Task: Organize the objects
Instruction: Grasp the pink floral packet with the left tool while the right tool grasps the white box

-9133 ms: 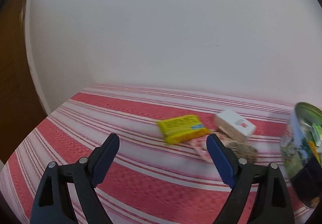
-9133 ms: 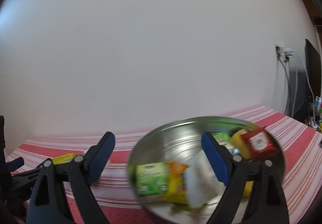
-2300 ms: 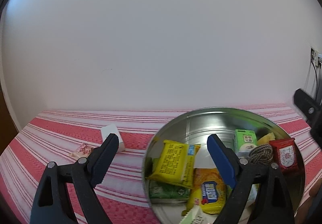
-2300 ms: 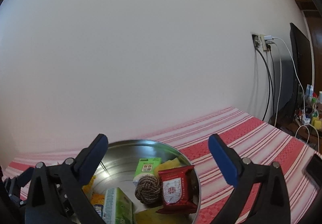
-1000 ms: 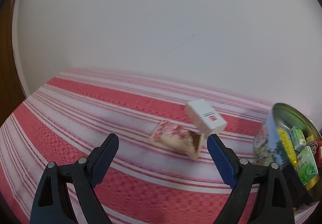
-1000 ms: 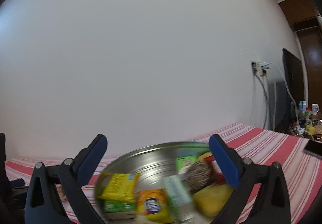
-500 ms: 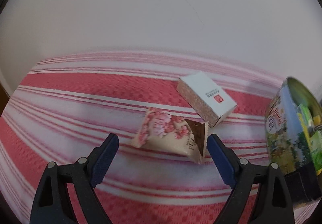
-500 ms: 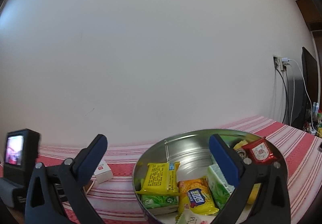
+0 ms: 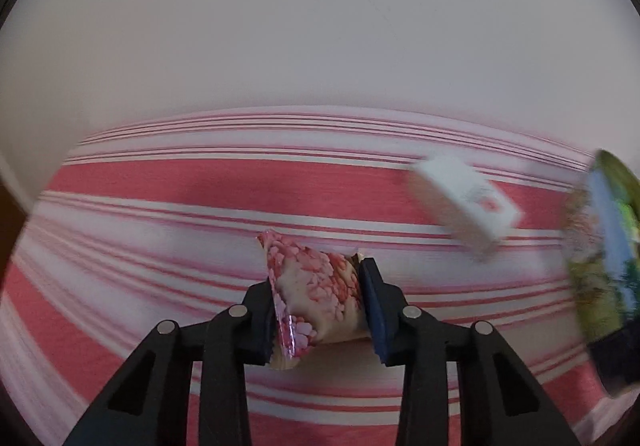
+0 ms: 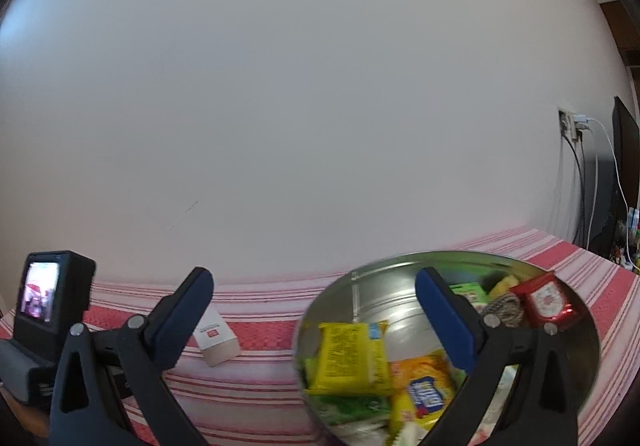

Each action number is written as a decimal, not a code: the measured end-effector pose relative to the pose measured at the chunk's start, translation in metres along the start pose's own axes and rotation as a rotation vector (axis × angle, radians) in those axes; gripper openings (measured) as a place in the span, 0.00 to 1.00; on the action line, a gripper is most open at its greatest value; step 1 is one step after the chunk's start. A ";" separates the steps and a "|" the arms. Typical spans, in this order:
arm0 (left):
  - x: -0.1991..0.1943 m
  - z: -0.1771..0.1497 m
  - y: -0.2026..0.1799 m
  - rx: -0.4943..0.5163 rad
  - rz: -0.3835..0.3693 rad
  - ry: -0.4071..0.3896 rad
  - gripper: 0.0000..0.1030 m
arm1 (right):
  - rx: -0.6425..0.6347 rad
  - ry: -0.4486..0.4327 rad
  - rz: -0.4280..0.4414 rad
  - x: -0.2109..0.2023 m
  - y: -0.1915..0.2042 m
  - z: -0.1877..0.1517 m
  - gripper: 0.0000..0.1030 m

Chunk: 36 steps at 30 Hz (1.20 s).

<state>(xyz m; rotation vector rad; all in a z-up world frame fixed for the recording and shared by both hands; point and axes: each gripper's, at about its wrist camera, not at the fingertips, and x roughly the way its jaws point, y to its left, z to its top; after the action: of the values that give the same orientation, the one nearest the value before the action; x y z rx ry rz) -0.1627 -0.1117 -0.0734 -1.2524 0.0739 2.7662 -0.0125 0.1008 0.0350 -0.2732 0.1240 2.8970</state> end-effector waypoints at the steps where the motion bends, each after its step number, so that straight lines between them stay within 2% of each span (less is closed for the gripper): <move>1: 0.000 0.001 0.012 -0.025 0.008 -0.007 0.37 | -0.010 0.003 0.010 0.004 0.007 0.000 1.00; 3: 0.001 0.003 0.032 -0.075 0.018 -0.011 0.37 | -0.031 0.016 0.028 0.010 0.020 0.000 1.00; 6: 0.005 0.006 0.060 -0.153 0.075 -0.007 0.37 | -0.073 0.058 0.065 0.028 0.046 -0.001 1.00; 8: 0.007 0.006 0.077 -0.208 0.126 0.000 0.37 | -0.112 0.118 0.095 0.048 0.065 -0.002 1.00; 10: 0.012 0.007 0.083 -0.244 0.135 0.015 0.37 | -0.143 0.198 0.126 0.072 0.082 -0.005 1.00; 16: 0.005 0.002 0.081 -0.204 0.184 0.017 0.37 | -0.190 0.416 0.186 0.129 0.108 -0.015 0.98; 21: 0.003 0.004 0.086 -0.199 0.187 0.020 0.37 | -0.181 0.614 0.171 0.172 0.101 -0.031 0.95; 25: 0.002 0.001 0.087 -0.204 0.185 0.020 0.38 | -0.143 0.727 0.181 0.186 0.093 -0.044 0.81; 26: 0.001 0.001 0.085 -0.206 0.187 0.020 0.38 | -0.151 0.730 0.175 0.186 0.092 -0.045 0.68; 27: 0.006 0.003 0.088 -0.204 0.185 0.022 0.38 | -0.167 0.720 0.170 0.183 0.091 -0.044 0.61; 28: 0.007 0.003 0.089 -0.203 0.185 0.022 0.38 | -0.189 0.712 0.158 0.181 0.091 -0.044 0.48; 29: 0.007 0.003 0.089 -0.203 0.186 0.022 0.38 | -0.190 0.709 0.175 0.179 0.091 -0.044 0.40; 33: 0.008 0.002 0.091 -0.213 0.177 0.010 0.37 | -0.172 0.681 0.225 0.165 0.085 -0.043 0.39; 36: 0.006 0.004 0.097 -0.216 0.160 -0.030 0.35 | -0.147 0.537 0.240 0.140 0.076 -0.030 0.40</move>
<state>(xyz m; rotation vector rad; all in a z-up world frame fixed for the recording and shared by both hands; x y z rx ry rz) -0.1810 -0.2073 -0.0757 -1.3054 -0.1377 2.9969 -0.1591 0.0540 -0.0166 -1.1282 0.0325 2.9865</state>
